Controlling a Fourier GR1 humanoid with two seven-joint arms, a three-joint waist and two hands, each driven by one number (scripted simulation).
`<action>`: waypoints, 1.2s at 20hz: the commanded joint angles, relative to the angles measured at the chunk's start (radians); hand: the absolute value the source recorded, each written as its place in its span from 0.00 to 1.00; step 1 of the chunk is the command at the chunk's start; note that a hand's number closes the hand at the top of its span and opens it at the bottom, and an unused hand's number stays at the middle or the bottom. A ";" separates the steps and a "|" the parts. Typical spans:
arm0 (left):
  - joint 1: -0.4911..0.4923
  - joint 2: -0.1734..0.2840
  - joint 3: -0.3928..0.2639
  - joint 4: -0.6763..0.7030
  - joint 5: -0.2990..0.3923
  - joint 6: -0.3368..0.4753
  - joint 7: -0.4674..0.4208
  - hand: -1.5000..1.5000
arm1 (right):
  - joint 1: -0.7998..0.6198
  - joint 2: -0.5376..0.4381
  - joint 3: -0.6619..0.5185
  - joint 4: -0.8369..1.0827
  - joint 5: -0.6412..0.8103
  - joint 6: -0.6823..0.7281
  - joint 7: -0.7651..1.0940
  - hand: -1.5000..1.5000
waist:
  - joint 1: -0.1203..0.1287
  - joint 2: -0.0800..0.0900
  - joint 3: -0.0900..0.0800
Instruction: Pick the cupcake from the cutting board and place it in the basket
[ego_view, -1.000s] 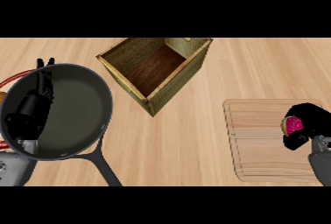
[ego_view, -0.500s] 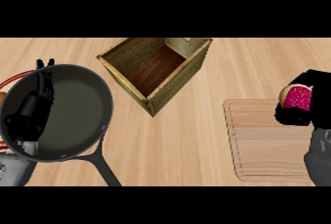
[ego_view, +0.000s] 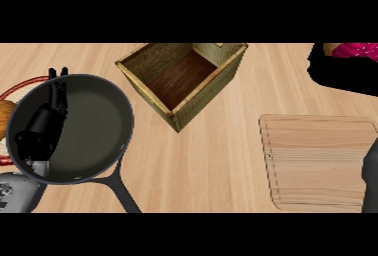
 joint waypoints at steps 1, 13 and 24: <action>-0.027 0.017 0.008 -0.016 0.007 -0.042 0.024 0.50 | -0.281 0.017 -0.050 0.090 -0.060 0.138 0.120 1.00 | 0.003 0.000 0.001; -0.023 -0.013 -0.030 0.045 0.005 -0.012 -0.057 0.50 | -0.772 0.178 -0.160 0.739 -0.045 0.026 0.107 1.00 | 0.023 0.011 -0.001; -0.051 0.019 -0.039 -0.014 0.029 -0.017 0.010 0.50 | -0.906 0.248 -0.295 1.174 -0.046 -0.088 0.073 1.00 | 0.030 0.013 0.001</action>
